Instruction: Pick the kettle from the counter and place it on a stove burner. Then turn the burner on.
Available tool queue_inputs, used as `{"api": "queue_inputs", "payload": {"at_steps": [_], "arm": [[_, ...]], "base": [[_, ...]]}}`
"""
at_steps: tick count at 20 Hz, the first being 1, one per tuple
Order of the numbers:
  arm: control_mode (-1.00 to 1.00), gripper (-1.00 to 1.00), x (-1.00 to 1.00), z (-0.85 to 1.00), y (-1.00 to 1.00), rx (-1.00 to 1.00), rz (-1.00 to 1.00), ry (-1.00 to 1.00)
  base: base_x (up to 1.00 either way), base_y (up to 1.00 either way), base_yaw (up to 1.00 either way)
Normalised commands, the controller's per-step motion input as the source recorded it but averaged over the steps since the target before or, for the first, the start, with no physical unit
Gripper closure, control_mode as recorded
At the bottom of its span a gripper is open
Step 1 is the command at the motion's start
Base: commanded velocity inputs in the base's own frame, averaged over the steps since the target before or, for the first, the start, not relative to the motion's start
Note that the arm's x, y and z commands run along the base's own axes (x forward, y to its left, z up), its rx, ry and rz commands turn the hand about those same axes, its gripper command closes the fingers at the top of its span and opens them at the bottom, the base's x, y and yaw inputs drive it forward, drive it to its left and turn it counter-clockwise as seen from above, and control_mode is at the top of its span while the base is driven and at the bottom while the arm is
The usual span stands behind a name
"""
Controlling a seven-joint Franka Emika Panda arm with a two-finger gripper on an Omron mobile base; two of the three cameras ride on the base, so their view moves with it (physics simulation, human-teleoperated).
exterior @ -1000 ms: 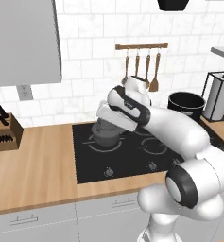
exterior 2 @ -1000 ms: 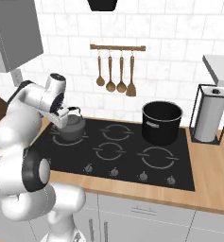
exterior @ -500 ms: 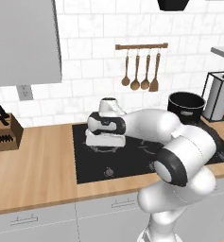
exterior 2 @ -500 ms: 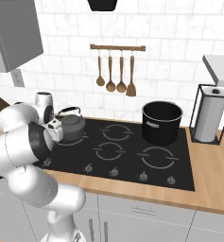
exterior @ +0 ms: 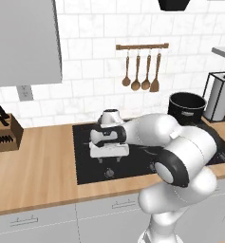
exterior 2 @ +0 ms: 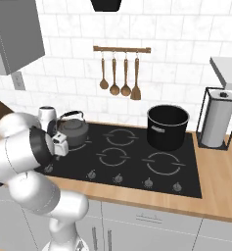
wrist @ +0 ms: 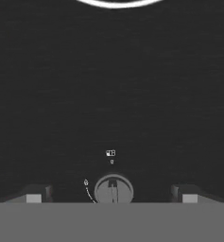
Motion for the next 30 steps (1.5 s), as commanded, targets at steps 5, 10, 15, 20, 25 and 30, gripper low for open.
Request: {"api": "queue_inputs", "payload": {"at_steps": [5, 10, 15, 20, 25, 30], "arm": [[-1.0, -1.0, -0.33, -0.14, 0.0, -0.01, 0.0, -0.01], [-1.0, -1.0, 0.0, -0.37, 0.0, -0.06, 0.0, 0.0], [-1.0, -1.0, 0.06, -0.1, 0.0, 0.0, 0.0, -0.07], [-1.0, -1.0, 0.0, -0.01, 0.0, 0.0, 0.0, -0.02], [-1.0, 1.0, 0.0, -0.02, 0.0, 0.0, 0.0, 0.0], [-1.0, 1.0, 0.0, 0.0, 0.0, 0.0, 0.0, 0.0]], "base": [[0.0, 0.0, 0.0], [0.0, 0.0, 0.0], [0.0, 0.0, 0.0], [0.0, 0.0, 0.0], [0.0, 0.0, 0.0], [0.0, 0.0, 0.0]]}}
